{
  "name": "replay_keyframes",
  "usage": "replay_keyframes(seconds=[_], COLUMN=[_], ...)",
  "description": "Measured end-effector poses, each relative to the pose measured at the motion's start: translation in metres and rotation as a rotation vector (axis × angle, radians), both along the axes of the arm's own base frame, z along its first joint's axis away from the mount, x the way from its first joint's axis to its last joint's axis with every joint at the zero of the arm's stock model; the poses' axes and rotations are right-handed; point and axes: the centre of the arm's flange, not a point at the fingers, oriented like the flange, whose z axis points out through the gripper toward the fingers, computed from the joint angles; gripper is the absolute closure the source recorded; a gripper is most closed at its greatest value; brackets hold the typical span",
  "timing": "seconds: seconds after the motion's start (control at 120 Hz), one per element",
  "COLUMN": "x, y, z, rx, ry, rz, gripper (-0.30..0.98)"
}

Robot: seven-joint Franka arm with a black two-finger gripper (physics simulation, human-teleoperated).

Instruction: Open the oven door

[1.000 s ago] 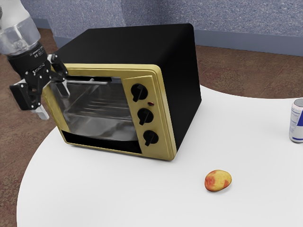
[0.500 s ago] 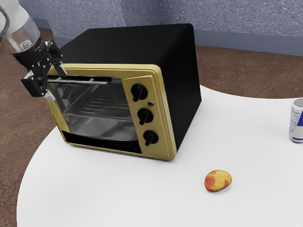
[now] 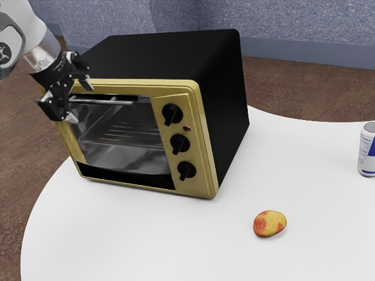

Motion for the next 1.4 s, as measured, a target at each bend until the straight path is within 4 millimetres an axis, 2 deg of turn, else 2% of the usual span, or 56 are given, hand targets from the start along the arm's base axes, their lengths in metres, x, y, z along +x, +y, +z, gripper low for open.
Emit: replay_keyframes(seconds=[0.125, 0.492, 1.017, 1.167, 1.4], x=[0.004, 0.008, 0.011, 0.000, -0.042], y=[0.001, 0.004, 0.010, 0.011, 0.010], z=[-0.011, -0.024, -0.055, -0.064, -0.076], rx=[0.006, 0.019, 0.014, 0.012, 0.012], ry=[0.001, -0.003, 0.031, 0.038, 0.036], rz=[-0.019, -0.052, -0.067, -0.061, -0.034], gripper=[0.00, 0.00, 0.00, 0.00, 0.00])
